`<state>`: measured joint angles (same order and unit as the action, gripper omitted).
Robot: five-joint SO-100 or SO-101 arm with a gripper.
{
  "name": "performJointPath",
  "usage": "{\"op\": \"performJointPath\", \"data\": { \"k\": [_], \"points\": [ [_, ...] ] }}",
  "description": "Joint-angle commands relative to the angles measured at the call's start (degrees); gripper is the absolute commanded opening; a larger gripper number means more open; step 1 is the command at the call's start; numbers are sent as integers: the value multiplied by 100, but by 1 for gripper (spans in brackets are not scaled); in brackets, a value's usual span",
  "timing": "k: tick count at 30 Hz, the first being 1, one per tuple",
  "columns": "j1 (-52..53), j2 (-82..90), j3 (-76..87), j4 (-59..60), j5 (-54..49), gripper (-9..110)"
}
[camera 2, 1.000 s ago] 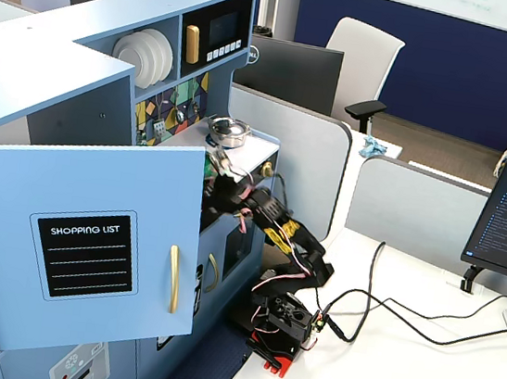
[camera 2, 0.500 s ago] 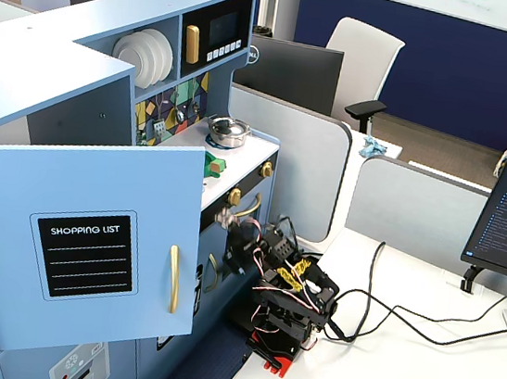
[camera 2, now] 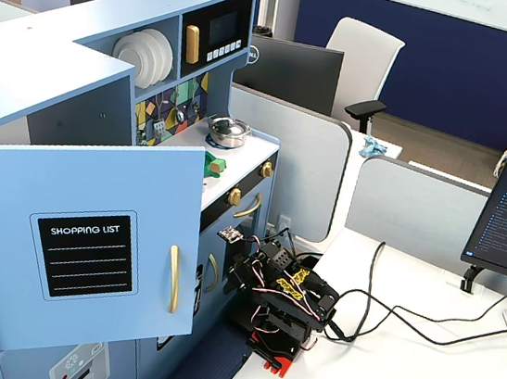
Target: Pick up the green pineapple from the left cabinet and place it in the green recipient
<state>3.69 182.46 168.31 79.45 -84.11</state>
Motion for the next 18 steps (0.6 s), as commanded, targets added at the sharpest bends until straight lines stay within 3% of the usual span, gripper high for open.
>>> {"op": "performJointPath", "data": {
  "k": [1, 7, 18],
  "points": [
    [-88, -44, 343, 747, 325, 1],
    [-343, -35, 343, 835, -334, 1],
    [-255, -35, 343, 835, -264, 1]
  ]
}}
